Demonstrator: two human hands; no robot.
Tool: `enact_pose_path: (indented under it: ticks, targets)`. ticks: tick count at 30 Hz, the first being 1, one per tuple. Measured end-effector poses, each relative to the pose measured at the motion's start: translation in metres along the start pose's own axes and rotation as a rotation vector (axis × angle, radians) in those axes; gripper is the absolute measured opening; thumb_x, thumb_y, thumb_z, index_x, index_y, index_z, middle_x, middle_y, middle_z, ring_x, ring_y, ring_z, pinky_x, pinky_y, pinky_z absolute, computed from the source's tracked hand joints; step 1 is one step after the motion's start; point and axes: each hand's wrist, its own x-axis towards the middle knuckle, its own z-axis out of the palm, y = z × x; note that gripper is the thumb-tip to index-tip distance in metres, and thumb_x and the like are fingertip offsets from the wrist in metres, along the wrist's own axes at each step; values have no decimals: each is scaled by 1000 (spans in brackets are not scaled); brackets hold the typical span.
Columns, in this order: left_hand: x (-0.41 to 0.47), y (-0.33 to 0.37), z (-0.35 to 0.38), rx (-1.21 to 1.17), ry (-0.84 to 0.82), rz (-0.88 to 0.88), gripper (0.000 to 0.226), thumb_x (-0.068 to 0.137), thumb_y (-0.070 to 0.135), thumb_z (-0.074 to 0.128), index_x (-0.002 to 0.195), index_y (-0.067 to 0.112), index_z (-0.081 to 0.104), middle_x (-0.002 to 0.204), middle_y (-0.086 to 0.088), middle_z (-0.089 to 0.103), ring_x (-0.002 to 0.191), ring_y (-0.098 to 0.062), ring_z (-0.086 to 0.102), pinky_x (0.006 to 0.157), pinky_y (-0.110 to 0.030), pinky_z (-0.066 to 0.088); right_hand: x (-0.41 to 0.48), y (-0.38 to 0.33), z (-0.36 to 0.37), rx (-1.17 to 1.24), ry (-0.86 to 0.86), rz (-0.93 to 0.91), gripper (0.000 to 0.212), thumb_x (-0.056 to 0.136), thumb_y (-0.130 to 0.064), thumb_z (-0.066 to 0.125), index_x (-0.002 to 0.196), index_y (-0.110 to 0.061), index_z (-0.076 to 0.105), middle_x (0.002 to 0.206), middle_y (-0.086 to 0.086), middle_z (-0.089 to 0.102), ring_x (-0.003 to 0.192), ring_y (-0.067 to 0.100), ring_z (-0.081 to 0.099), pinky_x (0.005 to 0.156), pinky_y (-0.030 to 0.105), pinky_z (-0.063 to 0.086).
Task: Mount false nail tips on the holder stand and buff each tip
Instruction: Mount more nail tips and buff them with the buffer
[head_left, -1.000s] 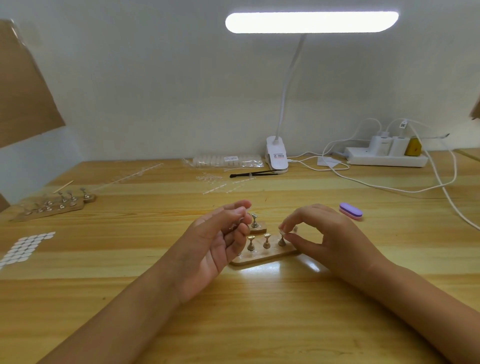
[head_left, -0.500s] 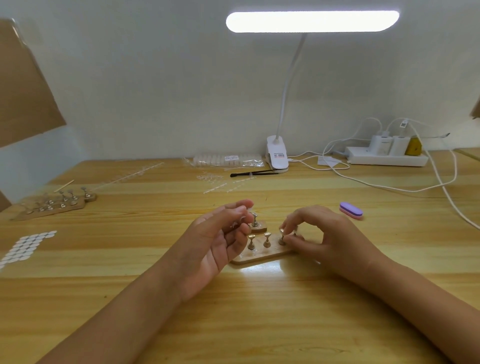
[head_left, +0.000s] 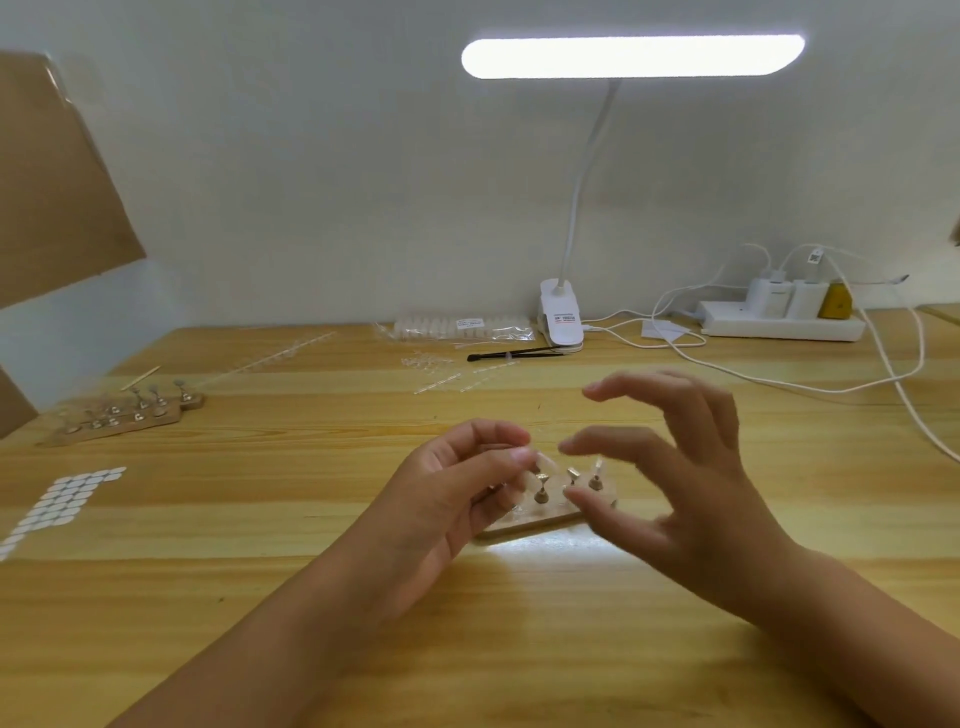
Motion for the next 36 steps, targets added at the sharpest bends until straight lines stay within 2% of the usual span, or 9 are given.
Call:
enact_pose_path:
  ticks: [6, 8, 12, 18, 22, 26, 31, 36]
  targets:
    - [-3, -2, 6, 140, -27, -19, 17, 74, 12, 78, 88, 9, 69, 68, 2, 63, 58, -7, 59, 61, -15, 50, -3, -5, 4, 19, -40, -63, 13, 92, -33, 62, 102, -27, 68, 130, -3, 48, 125, 21, 37, 109, 26, 26]
    - [-4, -1, 6, 175, -28, -13, 16, 74, 13, 82, 84, 12, 70, 68, 1, 64, 58, -7, 60, 60, -15, 50, -2, -6, 4, 31, -33, -59, 14, 93, -32, 61, 98, -24, 71, 128, -3, 51, 123, 20, 39, 107, 26, 28]
    - [-4, 1, 5, 210, -19, 23, 6, 70, 17, 75, 74, 22, 75, 69, 1, 66, 61, -7, 62, 60, -15, 50, 1, -10, 4, 66, -20, -14, 15, 91, -30, 62, 93, -21, 74, 120, -4, 56, 118, 19, 42, 104, 25, 29]
    - [-4, 4, 4, 156, -41, 22, 8, 71, 17, 75, 79, 19, 77, 72, -3, 67, 62, -7, 64, 60, -14, 51, 5, -11, -4, 79, -37, -18, 17, 89, -27, 63, 97, -18, 74, 115, -1, 60, 113, 21, 45, 102, 20, 27]
    - [-6, 4, 5, 231, -75, 6, 6, 74, 19, 73, 78, 21, 77, 70, 0, 66, 60, -6, 61, 61, -15, 50, 4, -11, -3, 60, -33, -34, 15, 90, -24, 61, 87, -15, 74, 113, 0, 61, 112, 21, 45, 101, 21, 29]
    - [-5, 1, 7, 215, -69, -23, 13, 73, 18, 73, 85, 12, 73, 68, -1, 66, 59, -6, 62, 60, -15, 51, 2, -11, -4, 107, -64, -58, 13, 86, -20, 61, 99, -22, 64, 117, -2, 59, 114, 21, 44, 102, 23, 29]
    - [-5, 2, 7, 206, -59, -46, 12, 73, 16, 72, 84, 11, 72, 67, -2, 65, 58, -6, 61, 60, -15, 51, 4, -14, -7, 129, -82, -54, 12, 84, -21, 62, 85, -15, 72, 116, 1, 60, 113, 23, 45, 102, 26, 30]
    - [-5, 1, 7, 169, -71, -62, 13, 73, 18, 72, 84, 12, 73, 68, -1, 66, 59, -6, 61, 62, -15, 52, 5, -11, -10, 133, -118, -92, 13, 79, -22, 65, 90, -19, 71, 121, -2, 55, 118, 20, 42, 103, 25, 30]
